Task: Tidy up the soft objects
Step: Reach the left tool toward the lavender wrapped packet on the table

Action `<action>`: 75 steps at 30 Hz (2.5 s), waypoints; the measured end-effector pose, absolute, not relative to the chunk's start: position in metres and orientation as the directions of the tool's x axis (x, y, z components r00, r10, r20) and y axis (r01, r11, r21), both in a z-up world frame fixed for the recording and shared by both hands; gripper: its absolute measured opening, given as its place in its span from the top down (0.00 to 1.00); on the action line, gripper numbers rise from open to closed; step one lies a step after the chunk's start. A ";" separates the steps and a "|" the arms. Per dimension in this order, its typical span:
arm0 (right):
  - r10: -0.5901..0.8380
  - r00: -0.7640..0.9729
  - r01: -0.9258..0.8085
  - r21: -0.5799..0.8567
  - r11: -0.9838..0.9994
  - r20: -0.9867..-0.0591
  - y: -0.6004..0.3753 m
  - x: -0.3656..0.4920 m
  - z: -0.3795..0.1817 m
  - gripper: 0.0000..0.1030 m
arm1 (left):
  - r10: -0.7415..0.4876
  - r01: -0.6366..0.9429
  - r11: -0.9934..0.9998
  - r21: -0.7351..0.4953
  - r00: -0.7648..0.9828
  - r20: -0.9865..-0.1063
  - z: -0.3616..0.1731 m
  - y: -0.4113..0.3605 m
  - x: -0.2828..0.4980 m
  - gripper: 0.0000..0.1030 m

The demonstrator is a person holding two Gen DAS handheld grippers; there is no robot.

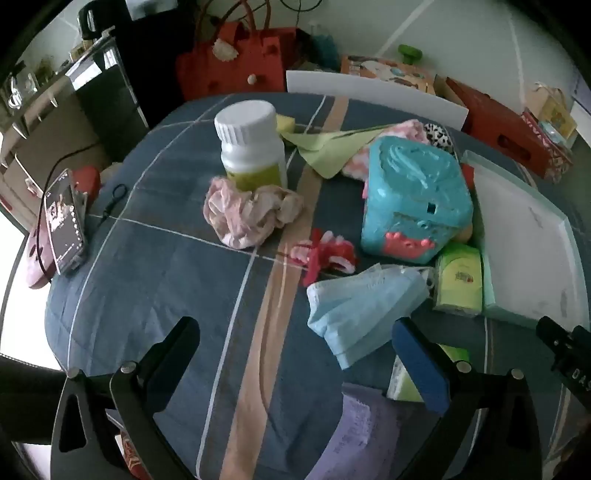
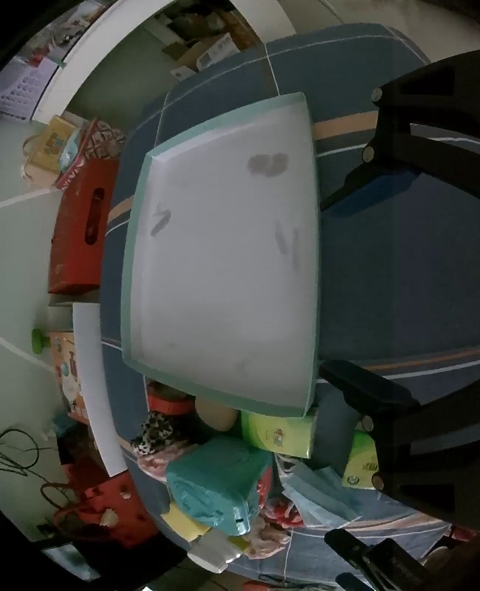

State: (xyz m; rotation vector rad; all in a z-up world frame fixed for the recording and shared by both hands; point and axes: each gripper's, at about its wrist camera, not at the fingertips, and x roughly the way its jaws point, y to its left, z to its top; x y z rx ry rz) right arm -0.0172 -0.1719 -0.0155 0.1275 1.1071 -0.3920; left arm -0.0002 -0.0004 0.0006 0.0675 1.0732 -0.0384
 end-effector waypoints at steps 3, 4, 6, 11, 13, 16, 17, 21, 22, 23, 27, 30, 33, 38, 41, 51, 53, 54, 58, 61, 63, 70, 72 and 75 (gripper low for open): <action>-0.251 0.400 0.362 -0.099 0.927 -0.881 -0.167 -0.020 -0.010 0.20 | 0.008 0.076 0.996 0.054 0.502 -0.865 0.005 -0.001 -0.002 0.00; -0.251 0.398 0.356 -0.104 0.929 -0.883 -0.161 -0.019 -0.016 0.20 | 0.003 0.077 0.996 0.049 0.509 -0.861 0.004 0.000 -0.006 0.00; -0.228 0.386 0.361 -0.081 0.929 -0.894 -0.167 -0.021 -0.017 0.20 | 0.014 0.066 0.996 0.057 0.527 -0.850 0.003 -0.001 -0.012 0.00; -0.222 0.375 0.359 -0.080 0.930 -0.900 -0.171 -0.012 -0.019 0.20 | -0.032 0.054 0.999 -0.006 0.500 -0.865 -0.002 0.001 -0.001 0.00; -0.222 0.380 0.360 -0.077 0.930 -0.898 -0.172 -0.013 -0.018 0.20 | -0.033 0.053 0.999 -0.008 0.507 -0.861 -0.002 0.001 -0.002 0.00; -0.222 0.384 0.362 -0.075 0.929 -0.896 -0.172 -0.014 -0.017 0.20 | -0.017 0.057 0.998 0.014 0.514 -0.857 -0.002 -0.005 -0.005 0.00; -0.221 0.383 0.363 -0.074 0.929 -0.897 -0.173 -0.013 -0.017 0.20 | -0.019 0.062 0.998 0.015 0.515 -0.857 -0.002 -0.005 -0.005 0.00; -0.221 0.385 0.362 -0.073 0.929 -0.896 -0.173 -0.014 -0.017 0.20 | -0.040 0.076 0.997 -0.001 0.512 -0.858 0.004 -0.006 -0.005 0.00; -0.222 0.386 0.362 -0.074 0.929 -0.896 -0.174 -0.014 -0.017 0.20 | -0.044 0.077 0.997 -0.006 0.511 -0.858 0.005 -0.006 -0.005 0.00; -0.221 0.386 0.362 -0.074 0.929 -0.896 -0.174 -0.014 -0.017 0.20 | -0.052 0.081 0.997 -0.013 0.506 -0.861 0.005 -0.005 -0.003 0.00; -0.220 0.390 0.361 -0.071 0.930 -0.894 -0.175 -0.015 -0.016 0.20 | -0.077 0.085 0.996 -0.040 0.494 -0.866 0.004 -0.005 -0.003 0.00; -0.219 0.395 0.363 -0.067 0.929 -0.892 -0.176 -0.015 -0.014 0.20 | -0.082 0.089 0.995 -0.043 0.496 -0.864 0.005 -0.005 -0.003 0.00; -0.218 0.397 0.365 -0.065 0.929 -0.892 -0.176 -0.015 -0.014 0.20 | -0.086 0.098 0.994 -0.043 0.494 -0.865 0.005 -0.008 -0.003 0.00; -0.218 0.396 0.367 -0.064 0.928 -0.892 -0.176 -0.014 -0.012 0.20 | -0.106 0.107 0.992 -0.061 0.491 -0.865 0.007 -0.010 -0.003 0.00; -0.217 0.396 0.367 -0.062 0.928 -0.892 -0.176 -0.014 -0.012 0.20 | -0.101 0.100 0.993 -0.059 0.502 -0.859 0.007 -0.008 -0.002 0.00; -0.217 0.397 0.367 -0.062 0.928 -0.892 -0.176 -0.014 -0.012 0.20 | -0.111 0.095 0.993 -0.072 0.509 -0.854 0.008 -0.006 0.000 0.00; -0.217 0.397 0.367 -0.063 0.928 -0.892 -0.176 -0.014 -0.012 0.20 | -0.121 0.086 0.992 -0.090 0.502 -0.856 0.007 -0.004 0.001 0.00; -0.217 0.397 0.367 -0.063 0.928 -0.892 -0.176 -0.014 -0.012 0.20 | -0.135 0.087 0.991 -0.106 0.501 -0.855 0.007 -0.002 0.001 0.00; -0.219 0.396 0.367 -0.065 0.928 -0.892 -0.176 -0.013 -0.013 0.20 | -0.133 0.086 0.991 -0.104 0.514 -0.847 0.009 -0.002 0.000 0.00; -0.219 0.397 0.366 -0.065 0.928 -0.892 -0.176 -0.014 -0.012 0.20 | -0.136 0.091 0.990 -0.104 0.510 -0.849 0.009 -0.002 0.000 0.00; -0.218 0.397 0.366 -0.064 0.928 -0.892 -0.176 -0.014 -0.013 0.20 | -0.135 0.092 0.990 -0.102 0.506 -0.852 0.009 -0.003 0.001 0.00; -0.219 0.396 0.367 -0.064 0.928 -0.892 -0.176 -0.013 -0.012 0.20 | -0.126 0.098 0.991 -0.089 0.511 -0.851 0.008 -0.004 0.001 0.00; -0.218 0.396 0.366 -0.064 0.928 -0.892 -0.176 -0.013 -0.012 0.20 | -0.124 0.096 0.992 -0.087 0.507 -0.853 0.007 -0.004 0.001 0.00; -0.217 0.395 0.364 -0.065 0.929 -0.893 -0.175 -0.013 -0.013 0.20 | -0.129 0.098 0.991 -0.092 0.502 -0.855 0.007 -0.004 0.001 0.00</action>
